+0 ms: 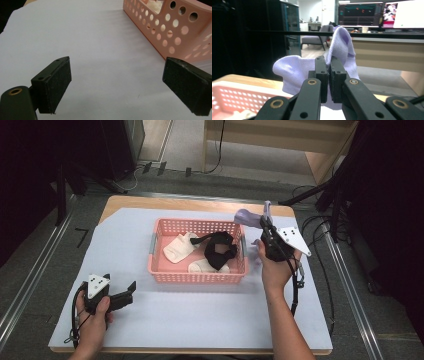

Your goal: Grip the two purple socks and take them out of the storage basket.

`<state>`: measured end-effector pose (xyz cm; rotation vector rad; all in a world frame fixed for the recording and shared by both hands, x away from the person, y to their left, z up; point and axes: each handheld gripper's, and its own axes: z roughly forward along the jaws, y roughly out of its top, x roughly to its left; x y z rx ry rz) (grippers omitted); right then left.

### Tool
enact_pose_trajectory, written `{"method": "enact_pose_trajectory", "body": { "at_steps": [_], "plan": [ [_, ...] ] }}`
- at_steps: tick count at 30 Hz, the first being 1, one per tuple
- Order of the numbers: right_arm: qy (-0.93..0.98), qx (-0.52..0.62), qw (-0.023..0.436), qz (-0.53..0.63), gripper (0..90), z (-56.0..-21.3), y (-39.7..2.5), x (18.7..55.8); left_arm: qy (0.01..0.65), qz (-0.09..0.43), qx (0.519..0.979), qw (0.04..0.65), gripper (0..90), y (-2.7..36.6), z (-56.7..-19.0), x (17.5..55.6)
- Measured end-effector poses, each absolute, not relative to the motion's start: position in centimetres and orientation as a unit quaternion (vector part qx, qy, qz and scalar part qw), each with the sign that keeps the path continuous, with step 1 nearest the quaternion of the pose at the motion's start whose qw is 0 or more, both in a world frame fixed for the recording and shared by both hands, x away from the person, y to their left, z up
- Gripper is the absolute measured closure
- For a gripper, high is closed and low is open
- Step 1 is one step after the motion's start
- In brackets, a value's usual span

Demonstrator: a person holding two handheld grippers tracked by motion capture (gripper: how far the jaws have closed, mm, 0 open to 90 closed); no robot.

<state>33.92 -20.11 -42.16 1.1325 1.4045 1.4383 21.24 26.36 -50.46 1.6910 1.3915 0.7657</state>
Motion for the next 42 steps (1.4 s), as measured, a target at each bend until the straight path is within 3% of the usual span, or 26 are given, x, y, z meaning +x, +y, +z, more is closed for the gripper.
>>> {"method": "enact_pose_trajectory", "body": {
  "at_steps": [17, 21, 24, 29, 32, 34, 37, 42],
  "plan": [
    [0.572, 0.526, 0.406, 0.481, 84.7, -48.6, -25.0, 31.3, 0.552, 0.303, 0.668, 0.396, 9.0, 26.4, -50.4, 21.3],
    [0.563, 0.532, 0.352, 0.525, 58.2, -48.9, -25.9, 30.2, 0.552, 0.303, 0.667, 0.397, 9.0, 26.3, -50.5, 21.3],
    [0.582, 0.51, 0.344, 0.532, 35.4, -48.7, -26.4, 29.2, 0.553, 0.303, 0.667, 0.397, 9.0, 26.3, -50.5, 21.3],
    [0.611, 0.497, 0.334, 0.518, 25.8, -48.6, -26.9, 27.8, 0.552, 0.305, 0.668, 0.395, 9.0, 26.3, -50.5, 21.3],
    [0.637, 0.507, 0.308, 0.492, 11.3, -48.6, -27.4, 26.8, 0.552, 0.305, 0.667, 0.396, 9.0, 26.3, -50.5, 21.3],
    [0.643, 0.506, 0.293, 0.495, 10.5, -49.0, -28.0, 26.1, 0.553, 0.305, 0.666, 0.396, 9.0, 26.3, -50.5, 21.3],
    [0.651, 0.509, 0.285, 0.486, 1.8, -49.8, -29.2, 25.0, 0.553, 0.304, 0.668, 0.395, 9.0, 26.3, -50.5, 21.3],
    [0.652, 0.512, 0.277, 0.486, 0.0, -50.3, -30.4, 23.9, 0.554, 0.304, 0.667, 0.395, 9.0, 26.3, -50.5, 21.3]
  ]
}}
